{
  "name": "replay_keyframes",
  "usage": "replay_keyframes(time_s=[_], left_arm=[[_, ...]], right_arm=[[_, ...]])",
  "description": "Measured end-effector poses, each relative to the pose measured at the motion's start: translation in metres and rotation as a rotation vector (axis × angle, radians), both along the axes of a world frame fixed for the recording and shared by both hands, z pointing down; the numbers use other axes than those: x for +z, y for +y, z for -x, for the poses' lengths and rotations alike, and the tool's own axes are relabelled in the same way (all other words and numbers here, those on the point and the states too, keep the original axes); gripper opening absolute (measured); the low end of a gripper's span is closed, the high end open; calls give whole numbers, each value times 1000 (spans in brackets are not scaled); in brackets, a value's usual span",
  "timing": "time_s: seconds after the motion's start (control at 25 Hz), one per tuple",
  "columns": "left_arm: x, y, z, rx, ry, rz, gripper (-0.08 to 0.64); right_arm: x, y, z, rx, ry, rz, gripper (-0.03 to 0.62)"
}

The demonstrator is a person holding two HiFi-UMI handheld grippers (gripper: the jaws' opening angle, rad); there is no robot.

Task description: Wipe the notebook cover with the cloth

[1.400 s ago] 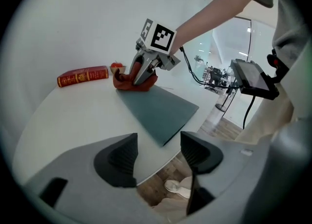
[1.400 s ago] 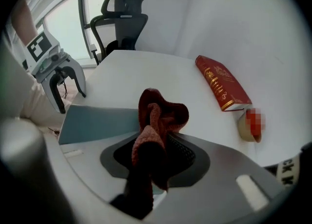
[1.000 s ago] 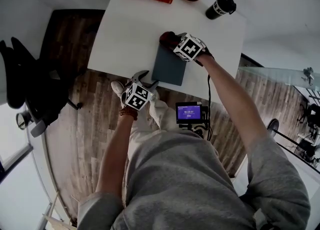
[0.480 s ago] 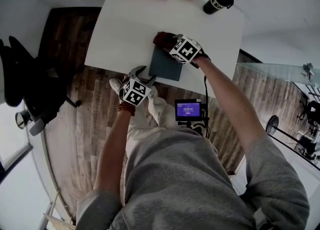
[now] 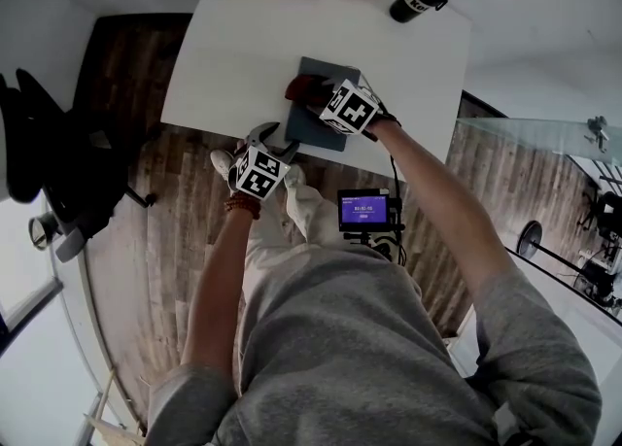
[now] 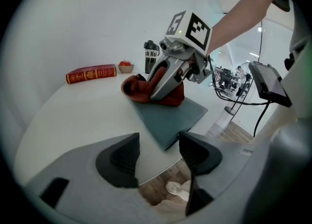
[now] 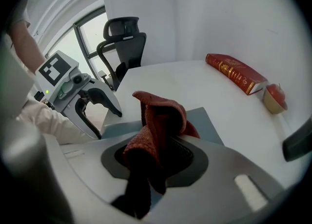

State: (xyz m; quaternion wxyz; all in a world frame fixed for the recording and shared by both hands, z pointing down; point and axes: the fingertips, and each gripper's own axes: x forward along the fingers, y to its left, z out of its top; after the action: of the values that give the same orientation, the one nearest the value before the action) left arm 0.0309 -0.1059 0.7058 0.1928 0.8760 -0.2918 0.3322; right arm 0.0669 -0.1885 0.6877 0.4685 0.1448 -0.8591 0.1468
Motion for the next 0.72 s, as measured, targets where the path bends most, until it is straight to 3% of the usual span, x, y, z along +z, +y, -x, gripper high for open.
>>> replay_keyframes(time_s=[0.72], left_arm=[[3, 0, 0, 5, -26, -10, 249]], right_arm=[[-1, 62, 22, -48, -90, 78, 132]])
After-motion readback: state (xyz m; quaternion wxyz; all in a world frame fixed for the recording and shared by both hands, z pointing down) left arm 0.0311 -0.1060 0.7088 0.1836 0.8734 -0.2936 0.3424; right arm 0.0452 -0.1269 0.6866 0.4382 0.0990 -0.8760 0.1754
